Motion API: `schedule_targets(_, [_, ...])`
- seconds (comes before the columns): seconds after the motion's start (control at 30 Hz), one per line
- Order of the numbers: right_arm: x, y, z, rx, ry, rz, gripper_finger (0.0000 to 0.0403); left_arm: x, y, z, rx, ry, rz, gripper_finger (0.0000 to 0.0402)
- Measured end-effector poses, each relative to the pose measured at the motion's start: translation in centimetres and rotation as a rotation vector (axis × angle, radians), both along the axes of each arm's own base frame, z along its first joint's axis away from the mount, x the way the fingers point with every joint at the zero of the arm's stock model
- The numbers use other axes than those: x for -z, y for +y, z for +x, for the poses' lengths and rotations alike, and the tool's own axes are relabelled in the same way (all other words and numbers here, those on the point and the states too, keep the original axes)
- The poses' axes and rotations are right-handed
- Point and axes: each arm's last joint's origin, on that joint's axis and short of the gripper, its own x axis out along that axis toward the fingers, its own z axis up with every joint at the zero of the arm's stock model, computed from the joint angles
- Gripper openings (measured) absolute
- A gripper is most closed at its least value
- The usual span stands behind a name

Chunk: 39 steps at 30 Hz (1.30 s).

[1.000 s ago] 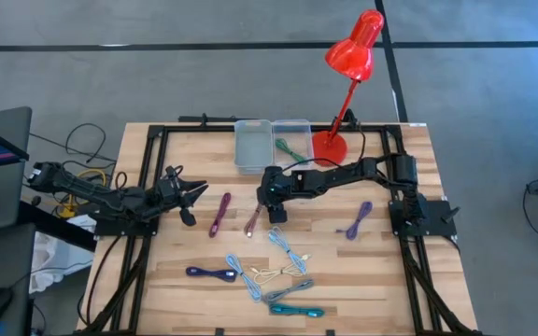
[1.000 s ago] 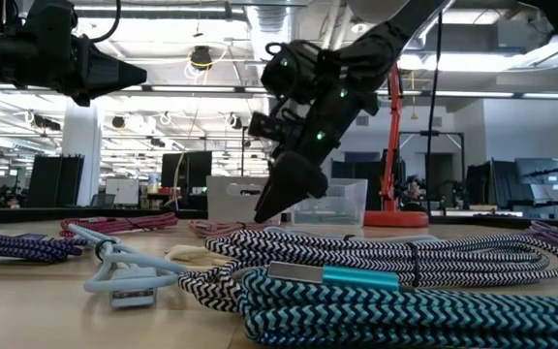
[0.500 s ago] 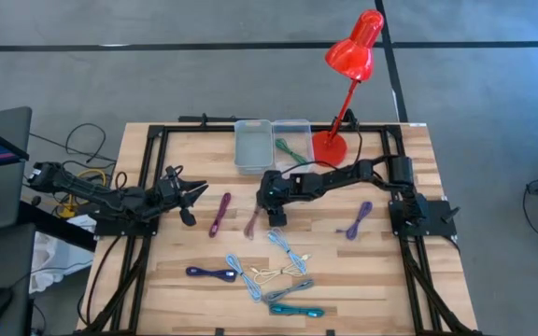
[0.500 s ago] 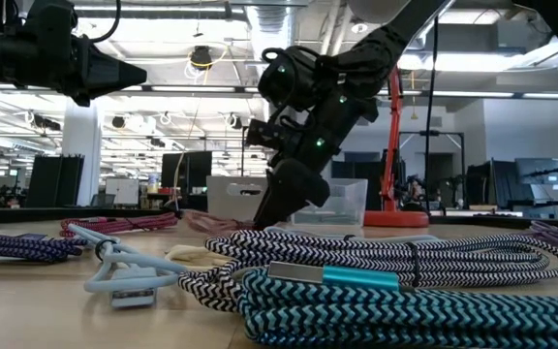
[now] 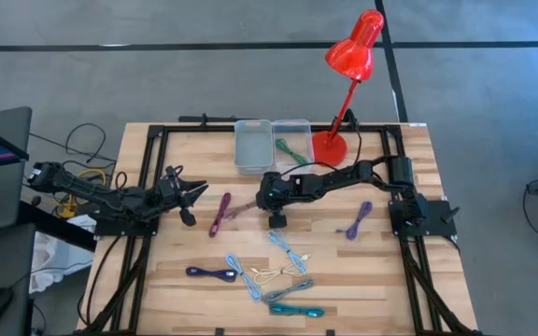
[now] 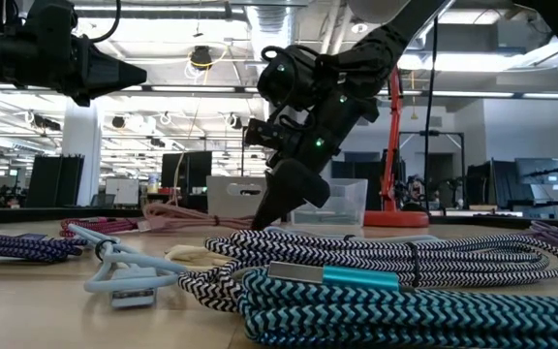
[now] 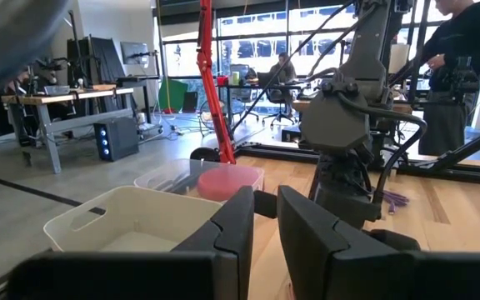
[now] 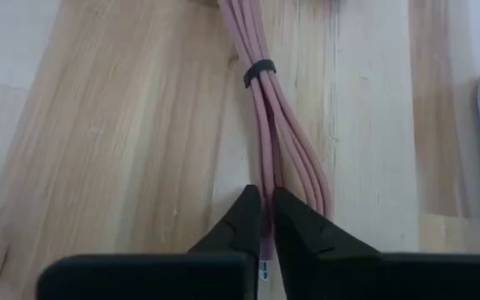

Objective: Pick & Place USB Port
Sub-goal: Put the pink charger cable into the transparent bin

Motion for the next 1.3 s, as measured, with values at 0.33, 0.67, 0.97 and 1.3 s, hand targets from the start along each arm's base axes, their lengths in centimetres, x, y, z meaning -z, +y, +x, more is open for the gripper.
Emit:
schedule_targets(0.33, [-2.2, 0.0, -0.5, 0.001, -0.031, -0.005, 0.0, 0.0, 0.0, 0.0, 0.0, 0.0, 0.0, 0.0059])
schedule_targets(0.67, [-7.8, -0.4, -2.3, 0.084, -0.081, -0.104, 0.0, 0.0, 0.0, 0.0, 0.0, 0.0, 0.0, 0.0059])
schedule_targets(0.97, [-12.5, -3.6, -6.0, 0.351, -0.057, -0.218, 0.0, 0.0, 0.0, 0.0, 0.0, 0.0, 0.0, 0.0059])
schedule_targets(1.3, [-13.9, -7.5, -10.4, 0.579, 0.026, -0.236, 0.0, 0.0, 0.0, 0.0, 0.0, 0.0, 0.0, 0.0059])
